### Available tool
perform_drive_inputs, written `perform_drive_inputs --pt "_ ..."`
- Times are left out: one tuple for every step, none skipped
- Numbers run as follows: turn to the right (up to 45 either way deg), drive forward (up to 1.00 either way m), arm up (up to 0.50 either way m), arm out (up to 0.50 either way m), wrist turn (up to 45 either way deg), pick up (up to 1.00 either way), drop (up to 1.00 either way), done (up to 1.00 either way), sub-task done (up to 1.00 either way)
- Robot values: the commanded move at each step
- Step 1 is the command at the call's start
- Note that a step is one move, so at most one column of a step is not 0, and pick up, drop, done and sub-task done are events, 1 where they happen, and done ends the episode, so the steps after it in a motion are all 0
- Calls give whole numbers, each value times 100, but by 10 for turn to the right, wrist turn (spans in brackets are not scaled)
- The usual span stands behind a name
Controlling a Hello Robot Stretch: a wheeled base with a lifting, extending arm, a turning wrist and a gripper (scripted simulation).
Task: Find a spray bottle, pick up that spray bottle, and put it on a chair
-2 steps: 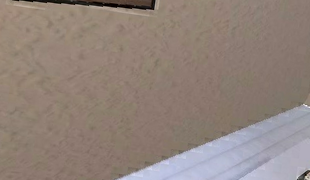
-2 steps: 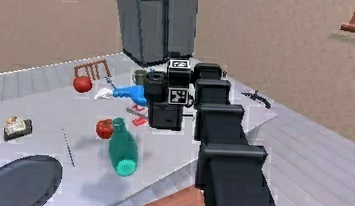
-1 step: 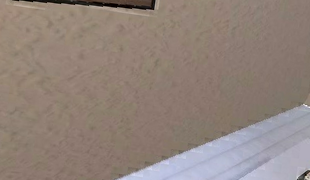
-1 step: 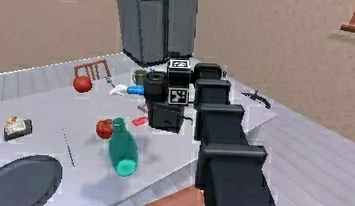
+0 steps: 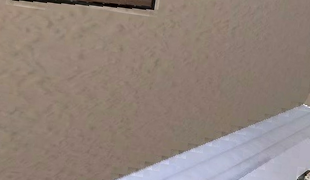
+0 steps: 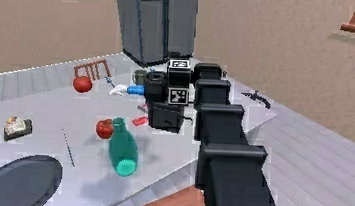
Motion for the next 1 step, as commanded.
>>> perform_drive_inputs --pt "0 0 -50 0 0 0 0 0 0"
